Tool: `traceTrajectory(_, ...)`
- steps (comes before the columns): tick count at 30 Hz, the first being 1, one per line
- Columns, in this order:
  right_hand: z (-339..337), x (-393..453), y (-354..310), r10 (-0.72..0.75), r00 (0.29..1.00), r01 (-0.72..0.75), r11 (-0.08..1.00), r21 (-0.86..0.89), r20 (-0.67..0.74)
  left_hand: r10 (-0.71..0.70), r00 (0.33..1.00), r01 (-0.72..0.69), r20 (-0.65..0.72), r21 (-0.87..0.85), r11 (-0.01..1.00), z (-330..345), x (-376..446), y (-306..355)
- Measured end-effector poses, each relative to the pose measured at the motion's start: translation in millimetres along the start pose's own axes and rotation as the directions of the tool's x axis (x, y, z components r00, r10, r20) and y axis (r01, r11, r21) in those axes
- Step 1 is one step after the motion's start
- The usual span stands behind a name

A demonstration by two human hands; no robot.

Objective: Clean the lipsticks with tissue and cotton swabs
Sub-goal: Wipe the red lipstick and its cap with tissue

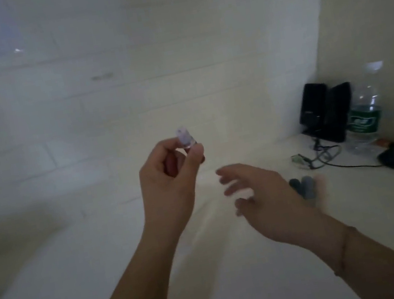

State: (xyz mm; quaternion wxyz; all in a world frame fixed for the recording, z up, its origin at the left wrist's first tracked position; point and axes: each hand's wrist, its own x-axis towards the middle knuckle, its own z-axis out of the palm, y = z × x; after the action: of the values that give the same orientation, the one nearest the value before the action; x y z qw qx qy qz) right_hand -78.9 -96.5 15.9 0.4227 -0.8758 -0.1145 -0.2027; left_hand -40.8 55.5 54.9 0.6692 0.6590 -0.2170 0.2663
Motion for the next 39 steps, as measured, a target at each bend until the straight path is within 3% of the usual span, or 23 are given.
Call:
traceTrajectory(4, 51.5, 50.7, -17.0, -0.201, 0.95, 0.206, 0.979, 0.005, 0.238, -0.039, 0.999, 0.039, -0.004, 0.16, 0.986, -36.0, 16.6, -22.4)
traceTrajectory(6, 68.7, 68.1, -10.2, -0.193, 0.906, 0.205, 0.979, 0.009, 0.376, -0.083, 0.997, 0.083, -0.009, 0.175, 0.981, -43.1, 14.6, -35.6)
traceTrajectory(8, 80.1, 74.2, 0.8, -0.129, 0.886, 0.212, 0.967, -0.142, 0.446, -0.087, 0.996, 0.086, -0.003, 0.189, 0.978, -46.9, 12.6, -41.0)
traceTrajectory(10, 86.7, 72.0, 8.1, -0.074, 0.9, 0.219, 0.928, -0.301, 0.429, -0.086, 0.996, 0.079, 0.032, 0.166, 0.983, -49.7, 14.1, -40.5)
traceTrajectory(14, 92.6, 78.1, 21.0, -0.108, 0.934, 0.253, 0.874, -0.415, 0.341, -0.112, 0.989, 0.101, 0.101, 0.11, 0.989, -63.4, 22.8, -39.1)
traceTrajectory(16, 94.5, 81.7, 25.5, -0.111, 0.918, 0.283, 0.857, -0.431, 0.381, -0.144, 0.981, 0.141, 0.131, 0.034, 0.989, -72.7, 27.4, -40.3)
traceTrajectory(19, 97.2, 80.0, 28.0, 0.017, 0.886, 0.271, 0.792, -0.547, 0.463, -0.193, 0.959, 0.203, 0.207, -0.027, 0.979, -81.4, 32.0, -37.5)
traceTrajectory(21, 94.1, 75.1, 27.3, 0.056, 0.915, 0.219, 0.764, -0.607, 0.4, -0.217, 0.943, 0.229, 0.253, -0.018, 0.973, -83.1, 32.6, -33.4)
traceTrajectory(26, 76.0, 45.6, 8.4, 0.118, 0.949, 0.044, 0.87, -0.492, 0.293, -0.231, 0.939, 0.159, 0.254, 0.277, 0.948, -69.5, 33.1, -24.0)
traceTrajectory(32, 68.7, 10.9, 1.5, 0.201, 0.949, -0.023, 0.812, -0.584, 0.243, -0.182, 0.983, 0.159, 0.011, 0.437, 0.885, -45.5, 27.2, -38.7)
traceTrajectory(39, 66.7, -7.9, 1.7, 0.223, 0.94, -0.062, 0.854, -0.516, 0.257, -0.115, 0.993, 0.094, -0.014, 0.679, 0.728, -39.2, 20.2, -44.7)
